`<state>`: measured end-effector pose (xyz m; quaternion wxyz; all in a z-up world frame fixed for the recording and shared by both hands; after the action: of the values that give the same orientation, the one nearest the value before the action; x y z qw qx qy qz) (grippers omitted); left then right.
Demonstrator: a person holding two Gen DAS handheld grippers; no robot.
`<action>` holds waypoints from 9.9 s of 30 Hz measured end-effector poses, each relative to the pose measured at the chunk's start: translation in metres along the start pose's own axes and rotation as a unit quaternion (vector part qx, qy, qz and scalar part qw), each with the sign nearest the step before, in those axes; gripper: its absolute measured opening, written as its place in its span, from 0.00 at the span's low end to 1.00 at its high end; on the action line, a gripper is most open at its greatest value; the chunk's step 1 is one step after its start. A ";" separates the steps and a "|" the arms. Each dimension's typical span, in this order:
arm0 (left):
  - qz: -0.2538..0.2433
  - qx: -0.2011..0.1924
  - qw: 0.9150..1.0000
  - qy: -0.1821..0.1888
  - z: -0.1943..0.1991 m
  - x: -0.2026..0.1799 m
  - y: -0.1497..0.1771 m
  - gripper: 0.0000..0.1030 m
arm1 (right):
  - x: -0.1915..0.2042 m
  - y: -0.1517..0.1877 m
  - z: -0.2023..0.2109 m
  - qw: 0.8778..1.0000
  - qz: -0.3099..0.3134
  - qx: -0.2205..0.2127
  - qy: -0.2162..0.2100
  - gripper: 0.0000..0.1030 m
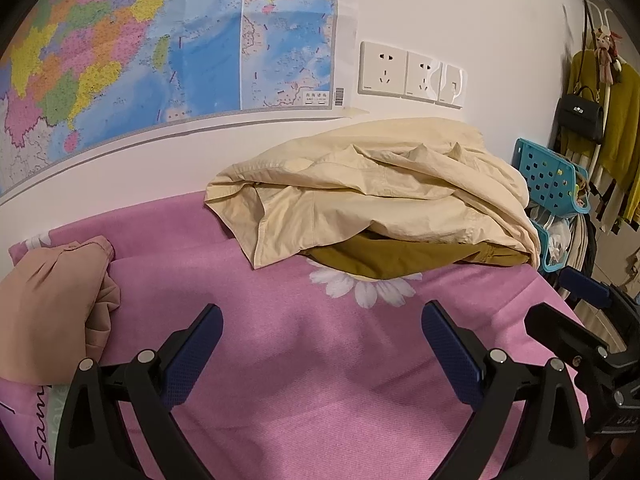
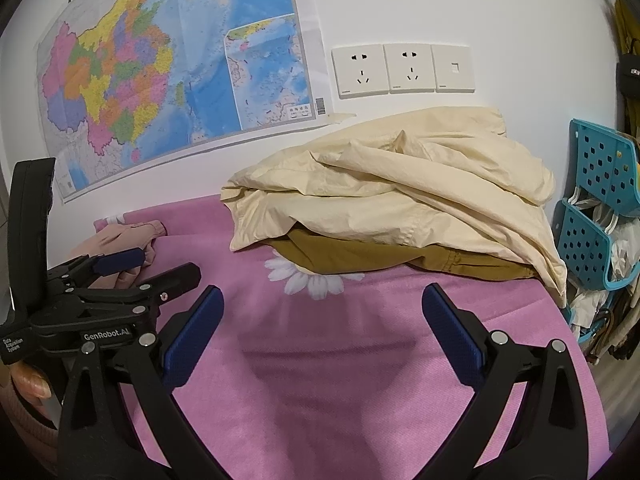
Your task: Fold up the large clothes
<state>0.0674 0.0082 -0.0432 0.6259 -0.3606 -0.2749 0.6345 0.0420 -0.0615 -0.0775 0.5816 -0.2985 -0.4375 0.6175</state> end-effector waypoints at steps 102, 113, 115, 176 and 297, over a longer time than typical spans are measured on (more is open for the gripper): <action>-0.015 -0.318 0.929 0.188 0.130 0.040 -0.271 0.09 | -0.092 -0.355 0.305 0.937 0.111 -0.330 -0.008 0.05; -0.085 -0.398 0.914 0.004 0.341 0.080 -0.209 0.09 | -0.034 -0.287 0.361 0.933 0.099 -0.291 -0.186 0.06; -0.099 -0.387 0.915 -0.049 0.366 0.083 -0.186 0.09 | -0.013 -0.265 0.357 0.927 0.102 -0.278 -0.231 0.06; 0.037 0.140 0.968 -0.204 0.037 0.401 0.018 0.63 | 0.057 -0.122 -0.189 0.985 0.093 0.122 -0.078 0.64; -0.045 -0.043 0.996 0.065 0.291 0.201 0.108 0.78 | -0.016 0.068 0.168 0.966 0.159 0.056 -0.196 0.72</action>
<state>-0.2211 0.2309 0.0191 0.6543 -0.4149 -0.2762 0.5687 -0.1338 -0.1056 -0.0666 0.3942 -0.2046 -0.4546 0.7721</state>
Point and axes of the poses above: each gripper's, at about its wrist camera, not at the fingertips, and z roughly against the way its jaws point, x to its left, y to its underside, the point moved 8 cm from there along -z, roughly the way its jaws point, and after that the axes turned 7 degrees about y, right-handed, at the moved point
